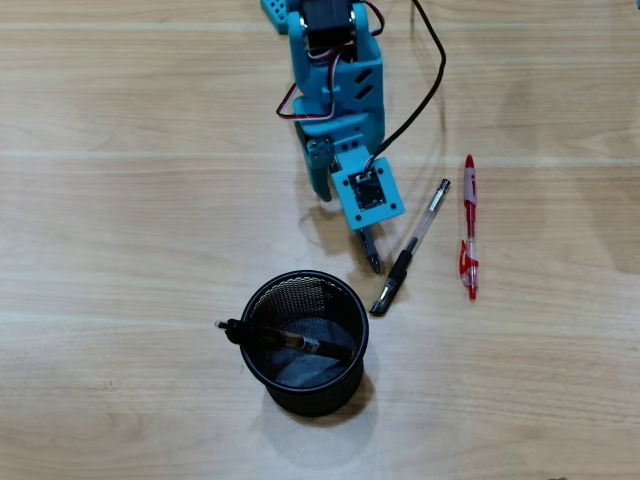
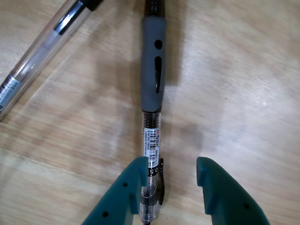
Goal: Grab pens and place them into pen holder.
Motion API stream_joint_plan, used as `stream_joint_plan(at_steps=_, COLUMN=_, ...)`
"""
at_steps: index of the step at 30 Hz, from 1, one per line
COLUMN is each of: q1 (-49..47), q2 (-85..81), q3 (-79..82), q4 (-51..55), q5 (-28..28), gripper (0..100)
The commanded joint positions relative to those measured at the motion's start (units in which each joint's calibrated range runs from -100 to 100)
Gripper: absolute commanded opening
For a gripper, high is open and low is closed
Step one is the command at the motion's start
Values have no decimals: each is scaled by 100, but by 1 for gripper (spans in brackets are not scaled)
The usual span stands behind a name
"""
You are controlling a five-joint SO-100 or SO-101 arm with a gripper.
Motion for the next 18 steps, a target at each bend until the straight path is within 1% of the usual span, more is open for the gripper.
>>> stream_joint_plan(at_steps=1, q1=-153, q2=114, q3=-454, q4=21, q5=-156, gripper=12)
stream_joint_plan(at_steps=9, q1=-289, q2=693, q3=-1066, q4=81, q5=-211, gripper=12)
stream_joint_plan(at_steps=18, q1=-244, q2=1054, q3=-1057, q4=55, q5=-217, gripper=12)
